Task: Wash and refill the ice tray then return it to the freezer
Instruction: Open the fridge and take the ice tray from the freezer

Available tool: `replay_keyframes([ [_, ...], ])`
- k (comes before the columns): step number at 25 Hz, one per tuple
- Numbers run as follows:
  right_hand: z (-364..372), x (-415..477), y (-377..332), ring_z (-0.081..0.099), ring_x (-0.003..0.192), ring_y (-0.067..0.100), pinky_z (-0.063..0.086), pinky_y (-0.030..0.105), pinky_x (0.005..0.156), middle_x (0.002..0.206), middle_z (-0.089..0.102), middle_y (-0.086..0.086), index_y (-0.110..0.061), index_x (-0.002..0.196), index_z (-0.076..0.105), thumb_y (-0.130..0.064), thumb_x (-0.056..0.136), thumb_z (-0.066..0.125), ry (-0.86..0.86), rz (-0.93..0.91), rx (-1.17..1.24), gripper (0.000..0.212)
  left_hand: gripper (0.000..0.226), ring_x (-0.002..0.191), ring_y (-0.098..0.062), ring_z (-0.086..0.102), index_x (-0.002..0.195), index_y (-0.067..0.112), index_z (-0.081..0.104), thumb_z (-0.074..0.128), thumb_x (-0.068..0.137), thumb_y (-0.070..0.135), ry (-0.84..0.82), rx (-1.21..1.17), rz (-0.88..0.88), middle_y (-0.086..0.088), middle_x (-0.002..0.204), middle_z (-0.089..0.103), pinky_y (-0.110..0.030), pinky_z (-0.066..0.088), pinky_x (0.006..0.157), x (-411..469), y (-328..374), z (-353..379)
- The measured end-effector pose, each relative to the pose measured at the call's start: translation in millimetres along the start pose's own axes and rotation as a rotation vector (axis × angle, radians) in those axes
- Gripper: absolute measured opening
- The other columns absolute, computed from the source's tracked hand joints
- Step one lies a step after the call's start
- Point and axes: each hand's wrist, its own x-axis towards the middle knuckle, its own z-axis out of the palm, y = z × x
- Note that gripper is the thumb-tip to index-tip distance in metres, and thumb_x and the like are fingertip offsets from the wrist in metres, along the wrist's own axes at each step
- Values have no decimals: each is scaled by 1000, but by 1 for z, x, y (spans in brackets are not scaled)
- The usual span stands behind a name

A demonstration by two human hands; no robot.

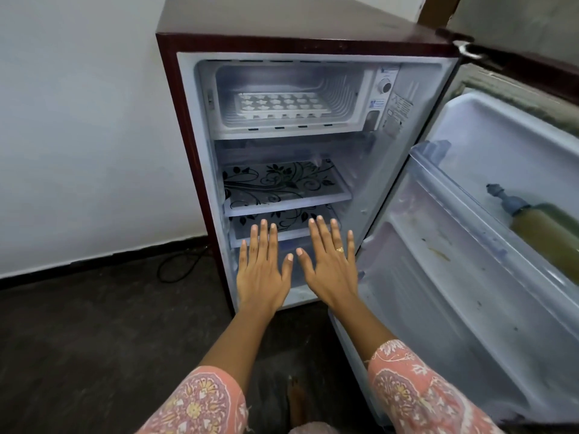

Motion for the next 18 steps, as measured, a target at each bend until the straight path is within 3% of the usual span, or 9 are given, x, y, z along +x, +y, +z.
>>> replay_keyframes([
  [6,19,67,7,8,145,21,-16,38,113,156,20,2,-18,148,19,-52,91,15,58,-23,3,66,71,138,-11,-24,141,21,-19,-10,78,55,21,5,-65,0,154,-19,-28,-22,110,60,-8,6],
  [11,17,147,13,2,146,18,-18,38,112,158,14,-2,-21,149,13,-55,86,7,93,8,78,71,79,137,-9,-24,146,16,-11,-3,81,60,90,-20,-68,2,151,-21,-23,-28,105,145,-8,1],
  [13,13,183,15,5,146,19,-12,41,114,157,17,-1,-21,149,15,-55,86,10,131,23,118,71,78,142,-13,-20,148,13,-9,6,87,59,118,-5,-78,-2,155,-17,-23,-30,104,183,-8,-5],
  [18,5,267,32,9,145,25,-6,47,115,157,17,5,-23,150,13,-58,88,26,120,68,123,72,77,145,-20,-13,147,13,-14,32,96,48,147,-44,-96,-7,157,-17,-34,-13,115,267,-18,-18],
])
